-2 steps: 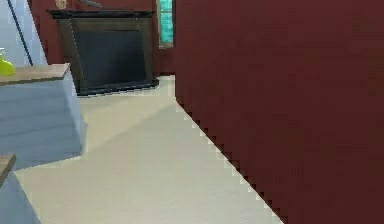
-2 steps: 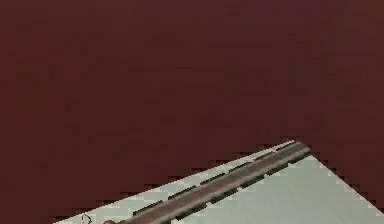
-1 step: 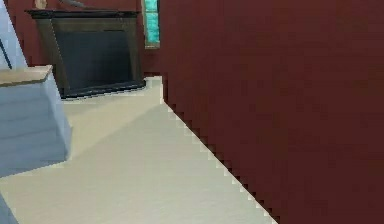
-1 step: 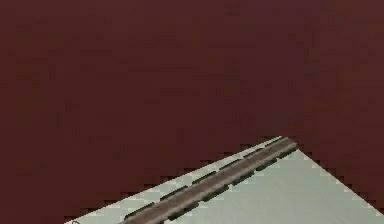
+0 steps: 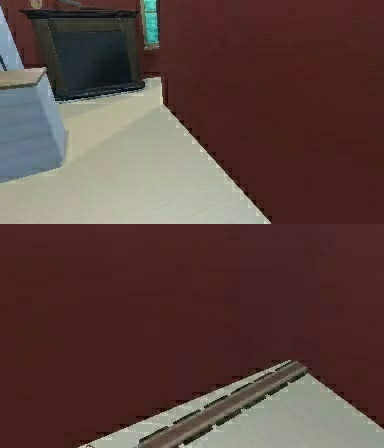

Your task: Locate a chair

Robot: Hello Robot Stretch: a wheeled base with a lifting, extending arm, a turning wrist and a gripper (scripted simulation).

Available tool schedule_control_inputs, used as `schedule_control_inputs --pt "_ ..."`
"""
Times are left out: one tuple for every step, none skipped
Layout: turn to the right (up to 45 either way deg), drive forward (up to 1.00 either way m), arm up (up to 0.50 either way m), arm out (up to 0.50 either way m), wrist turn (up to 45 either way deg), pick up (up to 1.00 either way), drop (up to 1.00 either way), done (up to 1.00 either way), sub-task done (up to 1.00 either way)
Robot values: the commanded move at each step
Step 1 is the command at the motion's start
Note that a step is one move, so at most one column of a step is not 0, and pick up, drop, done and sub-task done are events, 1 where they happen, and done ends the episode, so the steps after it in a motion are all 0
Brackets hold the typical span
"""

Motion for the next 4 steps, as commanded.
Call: schedule_control_inputs --pt "-15.0 0.00 0.00 0.00 0.0 0.00 0.00 0.00 0.00" --pt "0.0 1.00 0.00 0.00 0.0 0.00 0.00 0.00 0.00" --pt "0.0 1.00 0.00 0.00 0.0 0.00 0.00 0.00 0.00" --pt "-3.0 0.00 0.00 0.00 0.0 0.00 0.00 0.00 0.00"
